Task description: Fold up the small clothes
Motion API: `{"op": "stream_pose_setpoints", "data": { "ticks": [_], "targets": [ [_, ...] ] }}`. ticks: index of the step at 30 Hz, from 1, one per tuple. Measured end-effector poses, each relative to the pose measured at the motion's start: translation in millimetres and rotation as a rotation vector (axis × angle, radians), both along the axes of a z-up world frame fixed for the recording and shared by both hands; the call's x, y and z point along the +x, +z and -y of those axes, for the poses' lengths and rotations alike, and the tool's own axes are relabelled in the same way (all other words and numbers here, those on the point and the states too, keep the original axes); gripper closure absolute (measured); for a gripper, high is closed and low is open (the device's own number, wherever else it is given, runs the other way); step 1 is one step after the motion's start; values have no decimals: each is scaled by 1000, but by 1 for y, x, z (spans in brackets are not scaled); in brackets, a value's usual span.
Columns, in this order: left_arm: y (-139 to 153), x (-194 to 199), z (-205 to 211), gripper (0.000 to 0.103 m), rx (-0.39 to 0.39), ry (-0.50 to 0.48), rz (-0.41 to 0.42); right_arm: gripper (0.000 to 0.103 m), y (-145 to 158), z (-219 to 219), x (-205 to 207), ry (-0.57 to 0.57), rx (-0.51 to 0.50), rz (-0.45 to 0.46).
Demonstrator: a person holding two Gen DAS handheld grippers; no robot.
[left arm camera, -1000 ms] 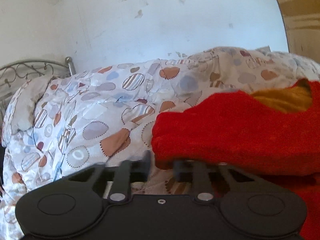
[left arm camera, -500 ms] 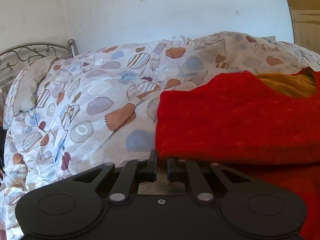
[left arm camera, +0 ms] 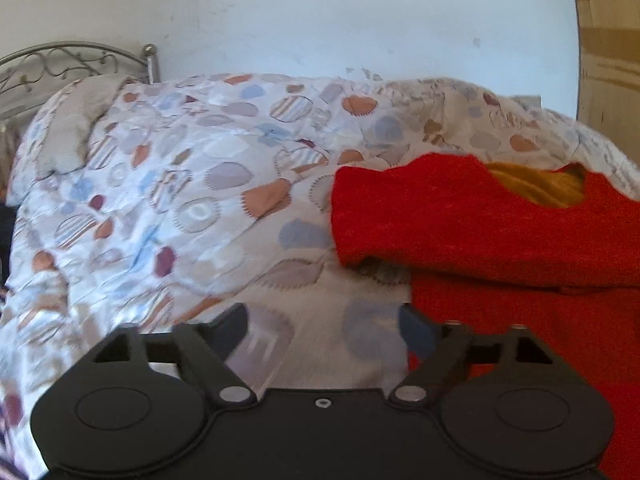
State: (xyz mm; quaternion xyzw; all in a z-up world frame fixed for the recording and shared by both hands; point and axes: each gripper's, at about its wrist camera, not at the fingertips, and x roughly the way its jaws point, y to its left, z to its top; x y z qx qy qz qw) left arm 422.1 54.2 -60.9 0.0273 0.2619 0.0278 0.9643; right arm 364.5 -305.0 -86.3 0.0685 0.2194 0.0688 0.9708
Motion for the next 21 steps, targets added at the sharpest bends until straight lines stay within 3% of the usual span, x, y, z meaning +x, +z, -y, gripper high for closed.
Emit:
{"op": "stream_pose_setpoints", "data": {
  "ticks": [3, 11, 16, 21],
  "targets": [
    [7, -30, -4, 1, -39, -6, 1, 0, 4, 9, -38, -8, -4, 6],
    [-8, -81, -7, 1, -85, -65, -100, 0, -16, 20, -119, -33, -24, -87],
    [-5, -72, -5, 4, -111, -75, -102, 2, -16, 15, -115, -15, -62, -51],
    [4, -35, 5, 11, -136, -103, -87, 16, -14, 13, -69, -23, -10, -56]
  ]
}}
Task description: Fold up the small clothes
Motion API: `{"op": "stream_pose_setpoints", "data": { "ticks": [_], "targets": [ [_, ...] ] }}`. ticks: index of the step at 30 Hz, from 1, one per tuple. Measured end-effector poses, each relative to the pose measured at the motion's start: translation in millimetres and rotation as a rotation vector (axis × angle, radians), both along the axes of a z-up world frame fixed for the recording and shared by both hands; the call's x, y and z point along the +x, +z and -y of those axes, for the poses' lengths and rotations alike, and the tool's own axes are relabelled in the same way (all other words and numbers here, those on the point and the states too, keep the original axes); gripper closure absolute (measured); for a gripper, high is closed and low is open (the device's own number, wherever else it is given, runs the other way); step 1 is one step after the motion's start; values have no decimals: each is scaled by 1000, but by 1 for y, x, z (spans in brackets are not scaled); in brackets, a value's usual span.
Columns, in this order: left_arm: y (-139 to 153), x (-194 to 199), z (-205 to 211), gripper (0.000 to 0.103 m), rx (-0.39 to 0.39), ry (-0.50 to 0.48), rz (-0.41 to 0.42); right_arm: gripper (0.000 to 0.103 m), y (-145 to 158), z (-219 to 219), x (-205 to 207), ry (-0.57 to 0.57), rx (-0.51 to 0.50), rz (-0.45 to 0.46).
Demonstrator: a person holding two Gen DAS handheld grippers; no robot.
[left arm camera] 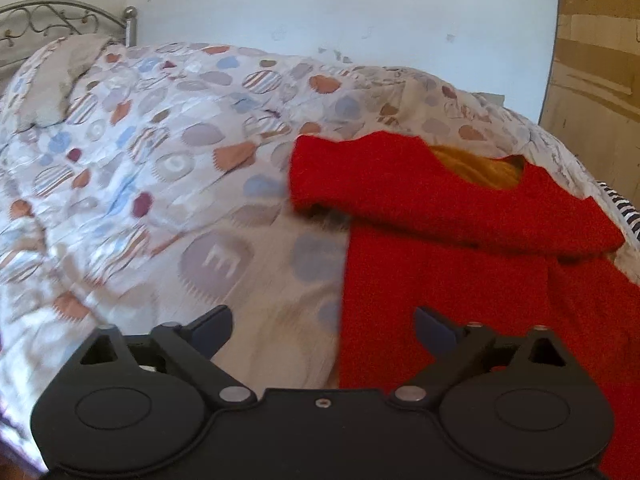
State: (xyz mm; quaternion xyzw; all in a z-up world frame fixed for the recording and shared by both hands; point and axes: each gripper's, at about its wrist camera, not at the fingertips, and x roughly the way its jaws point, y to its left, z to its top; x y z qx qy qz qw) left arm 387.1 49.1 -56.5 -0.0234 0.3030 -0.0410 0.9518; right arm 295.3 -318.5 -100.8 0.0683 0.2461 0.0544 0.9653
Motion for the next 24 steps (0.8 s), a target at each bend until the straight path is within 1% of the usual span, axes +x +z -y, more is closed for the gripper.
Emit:
{"op": "stream_pose_setpoints", "data": {
  "ticks": [2, 4, 5, 7, 8, 9, 10, 11, 12, 13, 14, 17, 19, 20, 22, 24],
  "targets": [
    [0, 20, 4, 19, -8, -11, -24, 22, -4, -2, 21, -16, -8, -18],
    [-3, 39, 6, 32, -34, -18, -59, 27, -9, -4, 41, -35, -17, -65],
    [-4, 48, 7, 35, -46, -18, -79, 27, -10, -4, 46, -37, -14, -75],
    [-8, 60, 11, 45, -64, -32, -111, 27, -10, -7, 52, -29, -18, -75],
    [-10, 64, 13, 48, -72, -49, -124, 27, -11, -8, 55, -29, -24, -80],
    [-12, 67, 17, 56, -73, -67, -141, 30, -11, -9, 57, -29, -31, -85],
    [-16, 70, 22, 67, -61, -82, -160, 44, -12, -10, 58, -31, -40, -92],
    [-18, 71, 27, 72, -35, -83, -164, 60, -13, -11, 59, -38, -54, -102],
    [-20, 70, 31, 91, -12, -78, -160, 67, -14, -11, 58, -42, -61, -106],
    [-20, 69, 33, 94, -1, -74, -155, 84, -14, -11, 57, -45, -65, -100],
    [-18, 67, 33, 95, 1, -61, -145, 95, -12, -10, 54, -55, -74, -85],
    [-10, 57, 29, 97, 8, -11, -105, 96, -4, -8, 42, -104, -128, -42],
    [-6, 52, 21, 97, -19, 15, -91, 97, -3, 1, 35, -127, -100, -43],
    [-6, 51, 19, 97, -29, 21, -98, 97, -5, 6, 34, -137, -78, -57],
    [-14, 55, 18, 97, -25, 30, -121, 97, -14, 14, 34, -157, -36, -86],
    [-22, 59, 18, 97, -30, 37, -134, 97, -18, 16, 35, -166, -26, -88]
  ]
}}
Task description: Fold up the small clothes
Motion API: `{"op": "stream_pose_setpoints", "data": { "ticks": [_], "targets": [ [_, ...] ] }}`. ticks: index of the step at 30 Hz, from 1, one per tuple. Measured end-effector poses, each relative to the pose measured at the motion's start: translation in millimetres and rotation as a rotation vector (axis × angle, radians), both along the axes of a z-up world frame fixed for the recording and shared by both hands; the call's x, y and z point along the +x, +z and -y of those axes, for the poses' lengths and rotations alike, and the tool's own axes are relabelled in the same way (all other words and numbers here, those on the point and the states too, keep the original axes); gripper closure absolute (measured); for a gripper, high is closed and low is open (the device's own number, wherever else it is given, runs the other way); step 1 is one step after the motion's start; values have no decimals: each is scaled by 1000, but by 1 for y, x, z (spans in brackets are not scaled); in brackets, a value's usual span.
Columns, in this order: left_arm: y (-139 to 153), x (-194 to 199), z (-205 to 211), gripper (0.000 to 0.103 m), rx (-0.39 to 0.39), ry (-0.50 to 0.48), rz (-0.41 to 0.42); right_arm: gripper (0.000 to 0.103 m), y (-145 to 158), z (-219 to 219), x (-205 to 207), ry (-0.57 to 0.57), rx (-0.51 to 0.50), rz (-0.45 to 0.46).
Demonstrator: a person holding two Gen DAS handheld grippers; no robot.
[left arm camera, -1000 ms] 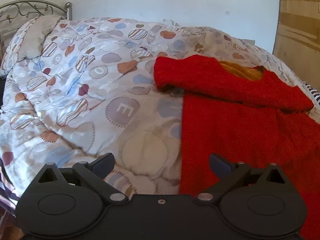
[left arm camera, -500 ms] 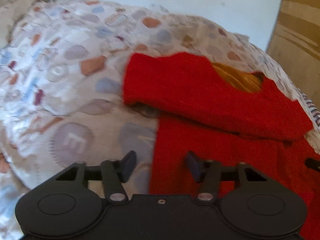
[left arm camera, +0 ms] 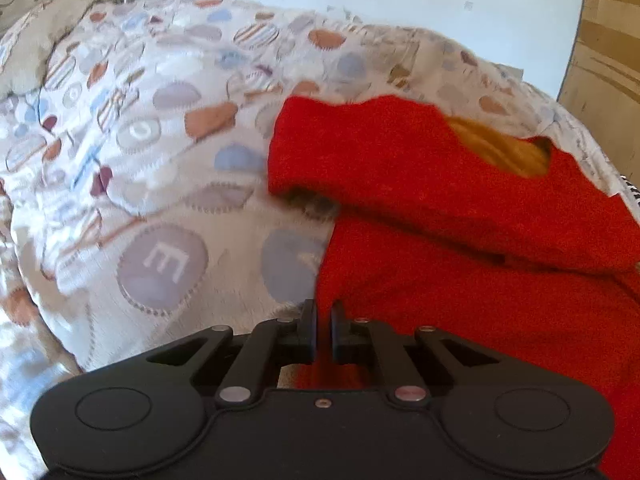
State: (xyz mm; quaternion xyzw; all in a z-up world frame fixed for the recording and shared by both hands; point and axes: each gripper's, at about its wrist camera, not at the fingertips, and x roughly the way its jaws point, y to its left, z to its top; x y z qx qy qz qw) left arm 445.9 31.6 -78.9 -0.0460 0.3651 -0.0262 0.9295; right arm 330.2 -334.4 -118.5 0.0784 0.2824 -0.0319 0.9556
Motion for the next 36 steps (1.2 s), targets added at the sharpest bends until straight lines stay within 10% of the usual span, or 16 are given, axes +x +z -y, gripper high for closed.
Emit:
{"op": "stream_pose_setpoints", "data": {
  "ticks": [6, 11, 20, 22, 23, 25, 29, 36],
  "targets": [
    [4, -6, -4, 89, -45, -34, 14, 89, 8, -1, -7, 75, 8, 29],
    [5, -35, -17, 66, -63, -59, 3, 50, 15, -6, -41, 112, -4, 54],
    [-9, -98, -40, 49, -104, -57, -45, 44, 8, -32, -114, 139, -14, 42],
    [-9, -101, -41, 49, -118, -47, -53, 52, 9, -43, -118, 159, -38, 36],
    [-9, -102, -39, 53, -112, -47, -61, 74, 8, -50, -117, 174, -60, 17],
    [-8, -101, -31, 92, -88, -70, -69, 88, 5, -59, -117, 163, -128, -11],
    [9, -108, -16, 95, -2, -54, -51, 92, 20, -52, -128, 107, -120, -4],
    [24, -124, -44, 101, -93, -19, -62, 94, 30, -17, -152, 69, -71, -18]
  ]
}}
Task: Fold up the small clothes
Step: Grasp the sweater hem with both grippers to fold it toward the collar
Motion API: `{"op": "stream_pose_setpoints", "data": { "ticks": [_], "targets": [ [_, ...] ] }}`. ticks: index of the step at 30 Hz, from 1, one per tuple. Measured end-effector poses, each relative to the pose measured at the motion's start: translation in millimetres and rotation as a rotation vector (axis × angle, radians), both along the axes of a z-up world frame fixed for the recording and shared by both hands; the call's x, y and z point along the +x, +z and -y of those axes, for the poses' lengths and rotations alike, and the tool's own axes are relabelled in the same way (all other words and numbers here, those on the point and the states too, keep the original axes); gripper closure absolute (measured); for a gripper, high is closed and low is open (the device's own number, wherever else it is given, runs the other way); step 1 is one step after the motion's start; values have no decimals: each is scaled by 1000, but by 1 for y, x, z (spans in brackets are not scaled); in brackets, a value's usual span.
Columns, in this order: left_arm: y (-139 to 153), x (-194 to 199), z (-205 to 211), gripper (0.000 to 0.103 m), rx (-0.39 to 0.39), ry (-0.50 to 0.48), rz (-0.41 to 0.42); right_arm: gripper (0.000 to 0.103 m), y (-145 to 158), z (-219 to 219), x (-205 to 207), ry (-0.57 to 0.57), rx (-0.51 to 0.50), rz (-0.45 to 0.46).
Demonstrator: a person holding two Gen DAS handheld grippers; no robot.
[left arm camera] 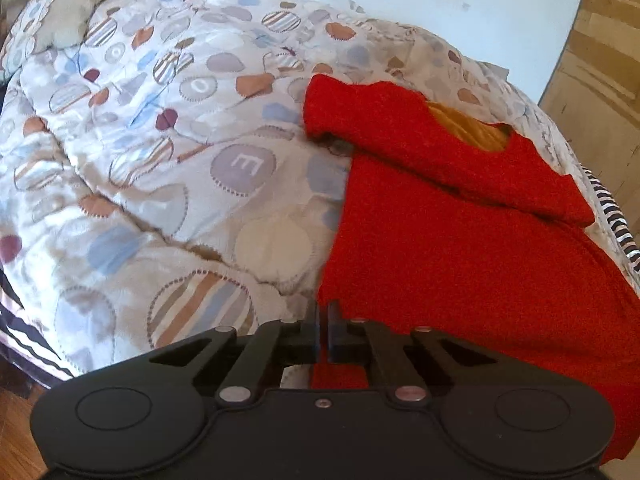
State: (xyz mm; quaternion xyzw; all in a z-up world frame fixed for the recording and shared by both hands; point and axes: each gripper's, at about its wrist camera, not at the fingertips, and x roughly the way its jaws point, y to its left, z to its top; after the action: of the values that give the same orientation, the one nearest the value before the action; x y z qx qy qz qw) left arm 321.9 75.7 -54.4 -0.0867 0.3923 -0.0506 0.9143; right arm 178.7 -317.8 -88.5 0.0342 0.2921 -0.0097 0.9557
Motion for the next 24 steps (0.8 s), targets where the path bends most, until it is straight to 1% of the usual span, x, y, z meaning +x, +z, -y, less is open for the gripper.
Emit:
{"op": "stream_pose_setpoints", "data": {
  "ticks": [3, 4, 5, 6, 7, 8, 9, 10, 11, 14, 15, 16, 17, 18, 19, 20, 21, 22, 24],
  "targets": [
    [-10, 2, 8, 100, 18, -13, -2, 93, -13, -2, 6, 13, 5, -17],
    [-11, 1, 9, 98, 16, -24, 4, 91, -13, -2, 6, 14, 14, -9],
    [-12, 0, 10, 96, 4, -44, 12, 87, -12, -1, 4, 16, 28, -4],
    [-12, -1, 9, 85, -5, -58, 9, 83, -12, 1, 2, 18, 47, 0],
    [-13, -2, 8, 71, -9, -64, 3, 75, -12, 4, -2, 28, 72, 4],
    [-14, -6, 6, 64, -17, -75, 1, 66, -12, 8, -7, 44, 101, 6],
    [-16, -9, 4, 53, -22, -83, 1, 62, -14, 11, -12, 62, 127, 3],
    [-18, -14, 2, 46, -23, -90, 3, 58, -16, 12, -18, 73, 141, -2],
    [-22, -18, 0, 45, -22, -93, -1, 58, -17, 13, -23, 77, 145, -9],
    [-34, -30, -6, 46, -42, -92, -40, 58, -25, 15, -40, 73, 171, -23],
    [-38, -34, -8, 47, -51, -93, -52, 58, -26, 17, -44, 70, 192, -29],
    [-41, -38, -8, 52, -62, -100, -66, 58, -28, 18, -47, 69, 214, -39],
    [-44, -41, -8, 56, -69, -107, -75, 63, -31, 18, -48, 69, 232, -53],
    [-46, -45, -7, 67, -76, -120, -84, 68, -33, 19, -50, 75, 248, -64],
    [-46, -48, -6, 79, -77, -129, -84, 79, -34, 19, -50, 84, 260, -70],
    [-46, -52, -4, 83, -75, -131, -78, 89, -33, 19, -51, 91, 266, -74],
    [-45, -55, -4, 93, -72, -131, -71, 90, -32, 19, -52, 94, 259, -76],
    [-43, -58, -4, 94, -72, -126, -68, 95, -28, 18, -54, 96, 241, -73],
    [-31, -65, -7, 96, -88, -91, -69, 98, -18, 19, -60, 104, 235, -69]
  ]
}}
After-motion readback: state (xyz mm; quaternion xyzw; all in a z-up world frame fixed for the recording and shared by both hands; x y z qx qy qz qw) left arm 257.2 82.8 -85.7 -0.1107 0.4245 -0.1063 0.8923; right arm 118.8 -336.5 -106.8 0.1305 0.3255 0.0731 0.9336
